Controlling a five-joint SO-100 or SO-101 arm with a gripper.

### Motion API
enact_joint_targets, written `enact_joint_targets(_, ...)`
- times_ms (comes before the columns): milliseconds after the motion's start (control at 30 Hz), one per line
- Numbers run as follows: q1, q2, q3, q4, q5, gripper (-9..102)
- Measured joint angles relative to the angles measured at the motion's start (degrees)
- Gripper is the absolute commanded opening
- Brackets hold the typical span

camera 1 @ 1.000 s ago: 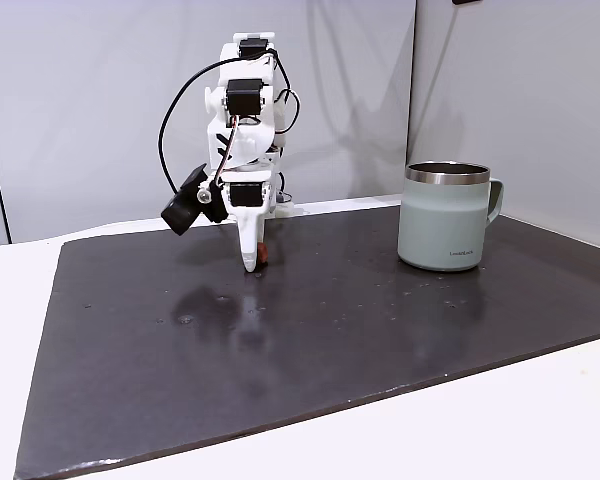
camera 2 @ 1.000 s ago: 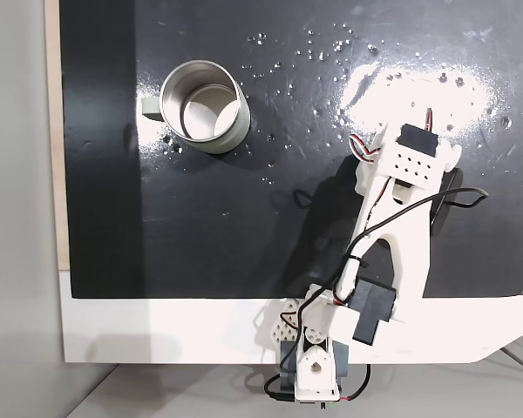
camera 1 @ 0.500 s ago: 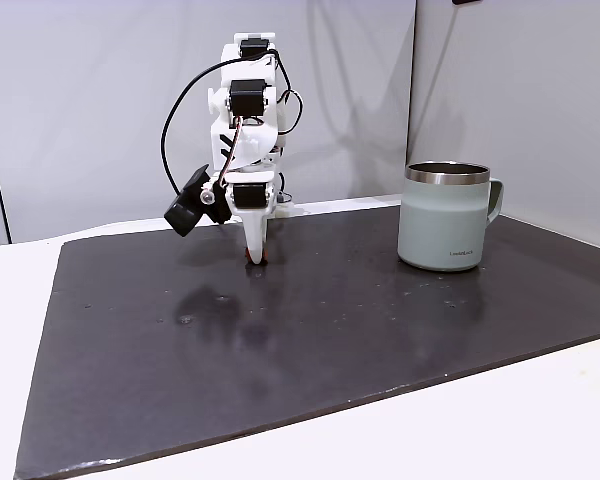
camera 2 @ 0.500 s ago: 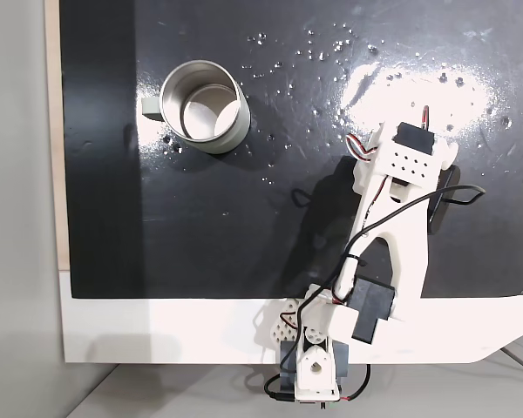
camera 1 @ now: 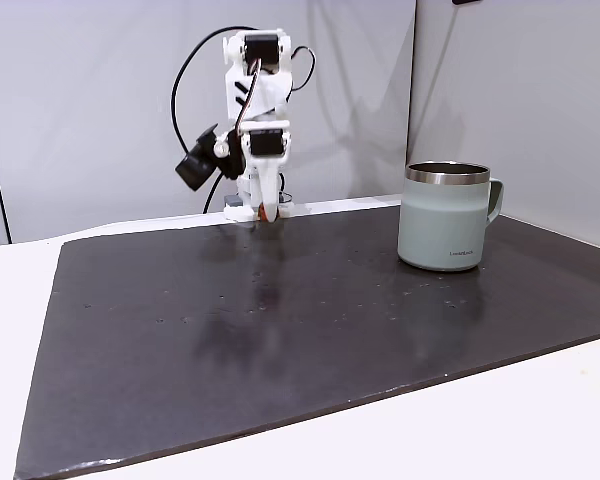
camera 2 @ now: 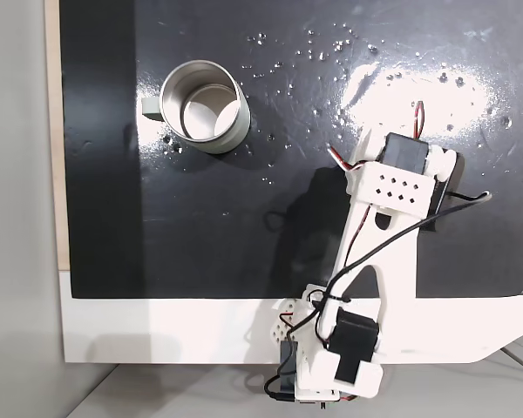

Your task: Grasp a cube and put it in the cup.

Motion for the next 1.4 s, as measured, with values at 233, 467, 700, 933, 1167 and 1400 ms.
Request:
enact_joint_targets(233,-2.5,11.9,-1.5,3.5,-1.6,5)
enact_joint_targets(467,-2.6,17.6,-1.5,3.8,-2.9,5)
enact_joint_targets(700,-6.9,16.6,-6.5,3.8,-2.9,5)
enact_joint_targets(933,-13.4,4.8,-22.1,5.9,-2.3,4)
enact_joint_targets(1167,-19.5,-9.8,-40.6,9.3,-1.8,4)
enact_joint_targets(1400,-26.0,-19.0,-50.4,9.8,-1.8,3)
